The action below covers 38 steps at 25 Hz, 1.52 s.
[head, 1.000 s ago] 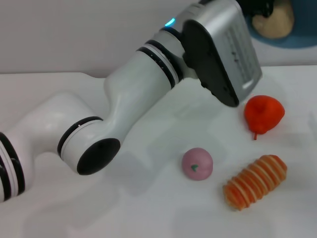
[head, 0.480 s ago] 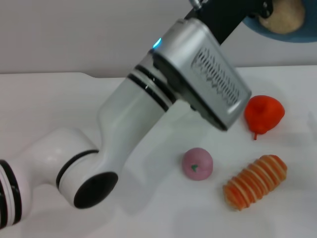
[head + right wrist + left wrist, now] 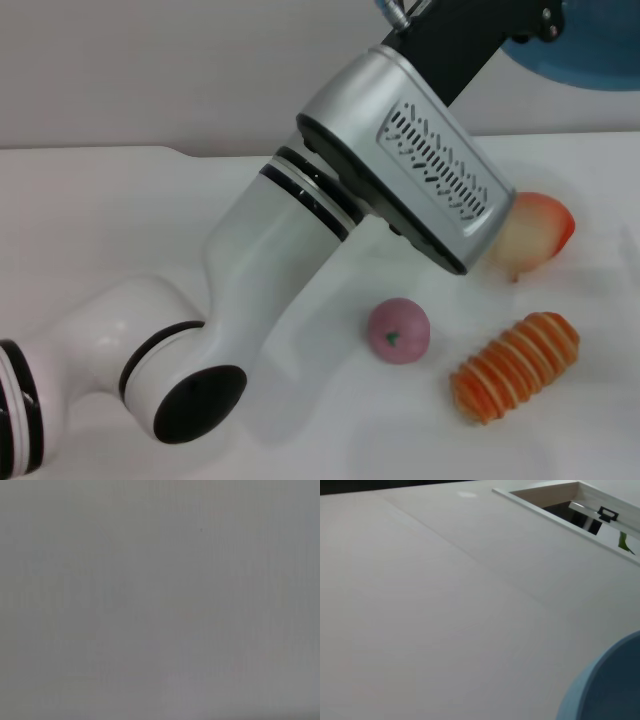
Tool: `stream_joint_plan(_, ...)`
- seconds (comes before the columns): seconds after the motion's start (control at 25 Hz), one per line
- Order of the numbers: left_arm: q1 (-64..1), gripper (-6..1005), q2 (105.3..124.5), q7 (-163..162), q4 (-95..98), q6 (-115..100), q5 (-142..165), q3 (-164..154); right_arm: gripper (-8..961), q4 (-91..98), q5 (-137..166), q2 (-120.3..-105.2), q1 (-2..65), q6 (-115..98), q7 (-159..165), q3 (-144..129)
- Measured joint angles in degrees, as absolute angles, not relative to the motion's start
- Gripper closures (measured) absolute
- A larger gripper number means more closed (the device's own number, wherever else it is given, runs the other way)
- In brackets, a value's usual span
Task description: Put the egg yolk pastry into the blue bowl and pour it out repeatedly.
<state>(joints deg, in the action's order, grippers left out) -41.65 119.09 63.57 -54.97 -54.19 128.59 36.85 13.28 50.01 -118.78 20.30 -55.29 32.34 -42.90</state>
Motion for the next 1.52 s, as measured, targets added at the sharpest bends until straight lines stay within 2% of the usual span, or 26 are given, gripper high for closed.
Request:
stream_joint_plan(0.36,-43.3,1000,119.09,63.6,-56.1,-40.4,128.2,39.8,395,12.5,50.0,-118.9,20.3,-55.7,32.3,-43.2)
stream_joint_plan(0.56,-41.4,1000,119.0,63.5,-59.4,-31.4,125.3,46.1,395,12.4,50.0,-118.91,20.3,-55.7,32.3,-43.2)
stream_joint_plan(1.04,-39.1,1000,118.61,62.7,-58.9,6.4,116.4,73.1,395,12.4,50.4,-118.79,20.9,-55.8,32.9,-43.4)
stream_joint_plan(1.52,-43.7,999,117.99,42.7,-50.2,36.7,132.7,90.9,395,14.7,51.3,-118.47,23.3,-55.0,34.2,-48.5)
